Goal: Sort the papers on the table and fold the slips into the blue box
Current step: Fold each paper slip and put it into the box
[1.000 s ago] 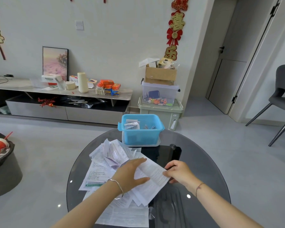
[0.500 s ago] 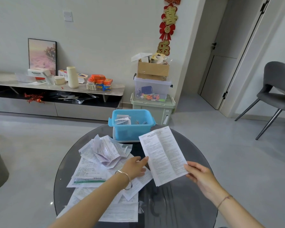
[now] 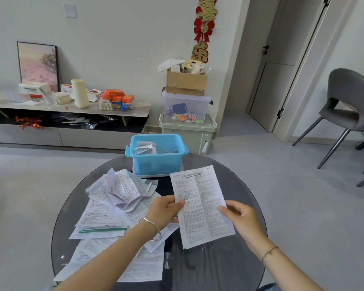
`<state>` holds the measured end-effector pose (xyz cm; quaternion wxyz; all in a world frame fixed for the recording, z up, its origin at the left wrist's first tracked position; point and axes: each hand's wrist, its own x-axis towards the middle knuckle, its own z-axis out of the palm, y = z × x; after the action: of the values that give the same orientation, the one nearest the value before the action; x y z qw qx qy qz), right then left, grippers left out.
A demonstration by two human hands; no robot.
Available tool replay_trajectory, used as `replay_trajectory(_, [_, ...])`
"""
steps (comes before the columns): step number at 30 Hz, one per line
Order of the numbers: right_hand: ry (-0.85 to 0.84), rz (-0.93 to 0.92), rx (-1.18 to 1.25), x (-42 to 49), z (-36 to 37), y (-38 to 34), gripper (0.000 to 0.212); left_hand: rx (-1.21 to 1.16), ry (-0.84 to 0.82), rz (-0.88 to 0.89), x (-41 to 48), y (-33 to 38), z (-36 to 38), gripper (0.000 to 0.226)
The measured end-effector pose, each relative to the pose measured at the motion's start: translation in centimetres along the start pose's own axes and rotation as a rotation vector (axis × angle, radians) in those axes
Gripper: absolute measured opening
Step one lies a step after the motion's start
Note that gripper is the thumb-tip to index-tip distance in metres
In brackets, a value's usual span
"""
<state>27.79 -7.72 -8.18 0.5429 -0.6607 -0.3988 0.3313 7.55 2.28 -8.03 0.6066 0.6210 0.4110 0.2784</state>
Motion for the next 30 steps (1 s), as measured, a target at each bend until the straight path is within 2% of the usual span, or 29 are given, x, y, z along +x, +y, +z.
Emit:
replay_trajectory(5, [0.084,-0.063,-0.212,0.9,0.9,0.4,0.011,0.044,-0.045,-0.001,0.1,-0.1,-0.4,0.018])
replay_trajectory(10, [0.051,0.055,0.027,0.8,0.6,0.1,0.015,-0.037,0.076,-0.078,0.7,0.0,-0.7,0.016])
replay_trajectory(13, [0.114,0.077,0.077,1.0,-0.1,0.1,0.016,-0.075,0.148,-0.123,1.2,0.2,-0.8,0.016])
replay_trajectory(15, [0.142,0.087,0.114,1.0,-0.5,-0.1,0.011,-0.043,0.179,-0.127,1.7,0.3,-0.8,0.026])
replay_trajectory(17, [0.135,0.112,0.175,0.9,-0.8,-0.4,0.011,0.158,0.227,-0.083,2.0,0.2,-0.6,0.048])
replay_trajectory(19, [0.110,0.138,0.239,0.8,-0.8,-0.7,0.013,0.365,0.234,-0.006,1.9,0.5,0.0,0.062])
replay_trajectory(22, [0.063,0.146,0.276,0.6,-0.6,-1.2,0.015,0.315,0.049,-0.002,1.5,1.2,1.3,0.067])
replay_trajectory(24, [0.028,0.132,0.306,0.5,-0.5,-1.5,0.016,0.080,-0.089,-0.076,1.3,1.7,1.7,0.058])
replay_trajectory(26, [-0.012,0.091,0.307,0.5,-0.6,-1.8,0.019,-0.090,-0.154,-0.064,1.2,1.8,1.7,0.040])
replay_trajectory(28, [-0.016,0.004,0.275,0.6,-0.9,-2.3,0.021,-0.117,-0.124,0.061,1.2,2.0,1.6,0.027])
replay_trajectory(30, [0.054,-0.150,0.205,0.8,-1.4,-2.9,0.018,-0.054,-0.058,0.282,1.3,2.4,1.3,0.016])
